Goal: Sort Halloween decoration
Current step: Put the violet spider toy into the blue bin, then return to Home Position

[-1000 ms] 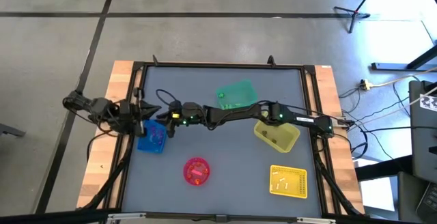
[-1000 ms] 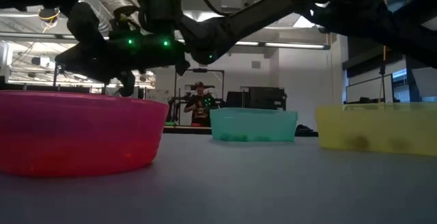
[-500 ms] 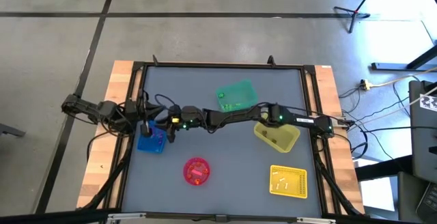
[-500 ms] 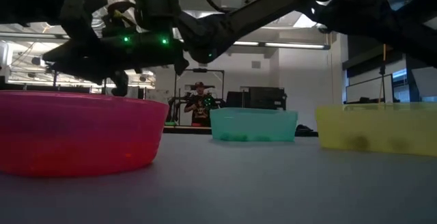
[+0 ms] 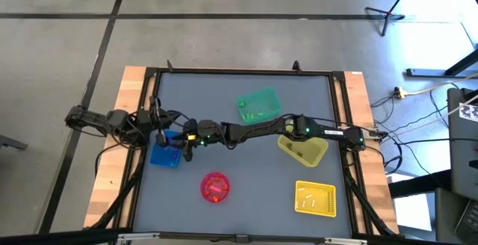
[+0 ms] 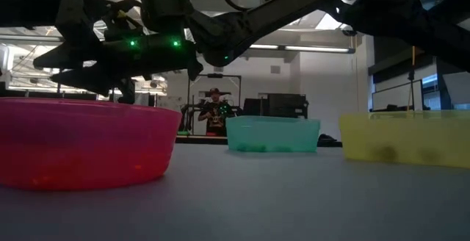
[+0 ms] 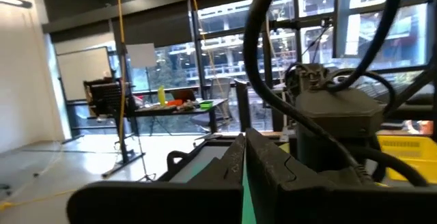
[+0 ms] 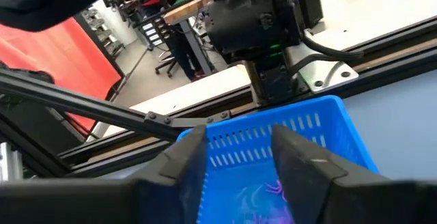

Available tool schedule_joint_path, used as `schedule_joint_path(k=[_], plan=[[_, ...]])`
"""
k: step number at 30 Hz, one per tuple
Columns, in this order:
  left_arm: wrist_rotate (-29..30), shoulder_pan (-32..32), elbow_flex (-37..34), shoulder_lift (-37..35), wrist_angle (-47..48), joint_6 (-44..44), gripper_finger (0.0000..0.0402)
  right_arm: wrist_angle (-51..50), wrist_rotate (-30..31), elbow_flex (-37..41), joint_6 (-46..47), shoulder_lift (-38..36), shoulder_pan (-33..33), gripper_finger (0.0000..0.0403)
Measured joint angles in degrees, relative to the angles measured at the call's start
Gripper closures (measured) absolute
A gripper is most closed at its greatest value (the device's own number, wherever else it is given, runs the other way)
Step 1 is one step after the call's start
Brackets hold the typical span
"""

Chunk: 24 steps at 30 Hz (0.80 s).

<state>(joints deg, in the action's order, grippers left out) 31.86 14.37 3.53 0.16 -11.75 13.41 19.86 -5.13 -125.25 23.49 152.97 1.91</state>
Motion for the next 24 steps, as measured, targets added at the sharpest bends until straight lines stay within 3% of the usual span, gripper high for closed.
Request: schedule_joint_path(k=[6, 10, 18, 24], plan=[[-0.02, -2.36, 0.0, 0.0, 0.16, 2.68, 0.04, -0.53, 1.16, 0.0, 0.1, 0.0, -0.02, 0.0203], [-0.01, -3.35, 0.0, 0.0, 1.31, 2.87, 0.04, -1.29, -0.47, 0.03, 0.12, -0.28, -0.37, 0.0193], [-0.28, -3.65, 0.0, 0.0, 6.77, 2.4, 0.04, -9.96, -8.63, 0.11, 0.22, -5.35, -2.93, 0.024], [-4.0, -3.99, 0.0, -0.02, 8.67, 3.62, 0.04, -18.17, -9.95, 0.11, -0.36, -10.22, -3.43, 0.0298]])
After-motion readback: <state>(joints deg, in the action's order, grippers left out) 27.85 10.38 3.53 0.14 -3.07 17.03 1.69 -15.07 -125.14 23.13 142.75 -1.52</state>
